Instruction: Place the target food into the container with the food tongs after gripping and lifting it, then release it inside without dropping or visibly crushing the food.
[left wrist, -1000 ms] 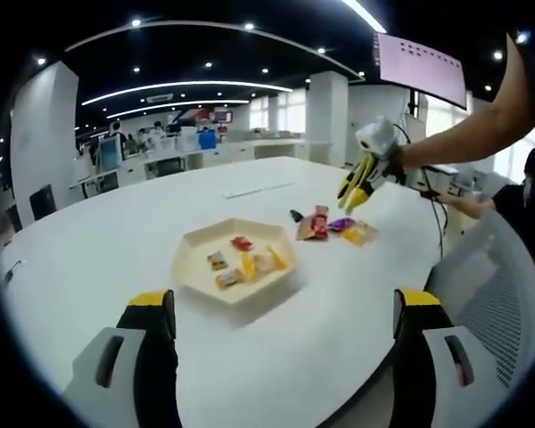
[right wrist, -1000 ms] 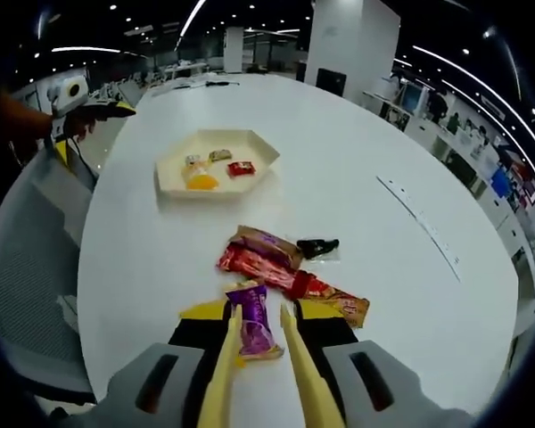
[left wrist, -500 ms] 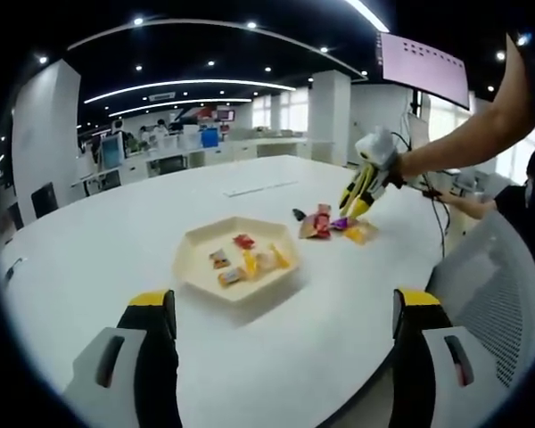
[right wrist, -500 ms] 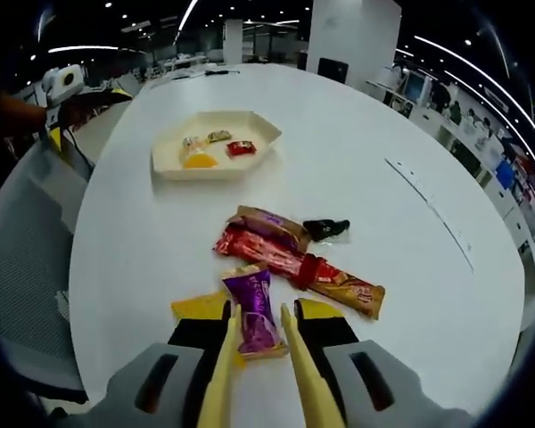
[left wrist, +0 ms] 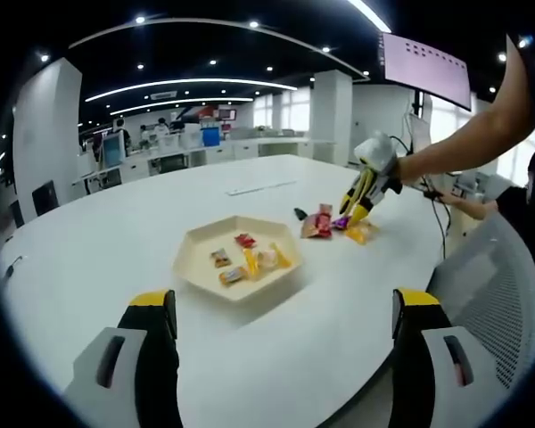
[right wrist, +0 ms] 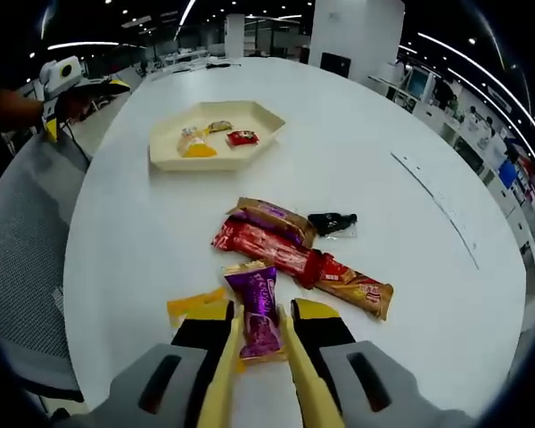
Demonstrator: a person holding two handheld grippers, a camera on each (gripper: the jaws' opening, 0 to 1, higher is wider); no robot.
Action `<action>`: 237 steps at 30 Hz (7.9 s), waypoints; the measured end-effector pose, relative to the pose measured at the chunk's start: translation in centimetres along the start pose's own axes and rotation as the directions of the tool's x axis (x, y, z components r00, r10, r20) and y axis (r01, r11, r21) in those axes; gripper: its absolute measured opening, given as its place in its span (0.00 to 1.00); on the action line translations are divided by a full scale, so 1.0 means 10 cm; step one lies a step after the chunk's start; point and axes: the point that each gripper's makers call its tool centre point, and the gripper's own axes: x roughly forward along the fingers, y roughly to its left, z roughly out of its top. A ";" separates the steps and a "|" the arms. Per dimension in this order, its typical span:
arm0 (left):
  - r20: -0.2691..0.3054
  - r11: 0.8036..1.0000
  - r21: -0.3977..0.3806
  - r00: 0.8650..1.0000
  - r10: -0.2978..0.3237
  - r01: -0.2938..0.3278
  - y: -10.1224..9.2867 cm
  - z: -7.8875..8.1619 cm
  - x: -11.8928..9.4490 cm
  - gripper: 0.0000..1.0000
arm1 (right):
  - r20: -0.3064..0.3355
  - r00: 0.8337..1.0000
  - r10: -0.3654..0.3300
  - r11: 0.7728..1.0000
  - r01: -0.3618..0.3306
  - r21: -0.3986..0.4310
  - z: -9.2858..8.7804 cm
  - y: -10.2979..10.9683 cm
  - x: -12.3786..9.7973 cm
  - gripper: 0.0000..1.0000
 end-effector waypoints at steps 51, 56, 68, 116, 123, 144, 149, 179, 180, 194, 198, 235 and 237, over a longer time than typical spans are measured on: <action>0.019 1.000 0.008 1.000 -0.005 0.005 0.00 0.03 -0.01 0.99 | -0.008 0.999 -0.045 0.998 0.045 0.045 0.42 -0.25 -0.43 0.23; 0.021 1.000 0.030 1.000 -0.006 0.005 -0.01 0.04 -0.02 0.99 | -0.014 0.998 -0.055 0.998 0.055 0.029 0.45 -0.29 -0.48 0.23; 0.047 1.000 0.021 0.999 0.003 -0.004 0.01 0.09 -0.04 0.99 | -0.018 0.998 -0.064 0.997 0.064 0.048 0.50 -0.31 -0.56 0.23; 0.070 0.999 0.050 0.997 0.013 -0.017 0.01 0.14 -0.07 0.99 | 0.046 0.998 -0.044 0.999 0.044 -0.005 1.38 0.00 -0.35 0.23; 0.073 0.999 0.046 0.997 0.006 -0.009 -0.01 0.15 -0.08 0.99 | 0.054 0.998 -0.040 0.999 0.041 -0.012 1.54 0.05 -0.31 0.23; 0.074 0.998 0.057 0.997 0.010 -0.014 -0.01 0.16 -0.08 0.99 | 0.092 0.996 0.000 0.998 0.006 -0.061 2.05 0.32 -0.12 0.23; 0.075 0.999 0.051 0.997 0.013 -0.016 0.00 0.16 -0.08 0.99 | 0.088 0.996 0.016 0.997 -0.010 -0.075 2.16 0.39 -0.03 0.23; 0.072 0.998 0.049 0.997 0.022 -0.025 0.02 0.14 -0.08 0.97 | 0.078 0.996 0.050 0.992 -0.040 -0.124 2.62 0.53 0.43 0.23; 0.073 0.998 0.049 0.997 0.022 -0.026 0.02 0.14 -0.08 0.97 | 0.079 0.996 0.051 0.992 -0.041 -0.122 2.61 0.52 0.44 0.24; 0.072 0.998 0.051 0.997 0.025 -0.029 0.02 0.15 -0.08 0.97 | 0.110 0.992 0.058 0.991 -0.044 -0.122 2.66 0.52 0.39 0.26; 0.073 0.998 0.050 0.997 0.027 -0.030 0.02 0.15 -0.08 0.97 | 0.114 0.992 0.059 0.991 -0.044 -0.128 2.67 0.53 0.35 0.26; 0.046 0.998 0.066 0.999 0.007 -0.010 -0.01 0.10 -0.05 0.99 | 0.198 0.980 0.000 0.996 0.018 -0.091 2.24 0.33 -0.25 0.26; 0.048 0.998 0.061 0.999 0.005 -0.008 -0.01 0.10 -0.06 0.99 | 0.198 0.980 -0.006 0.996 0.024 -0.088 2.18 0.32 -0.29 0.27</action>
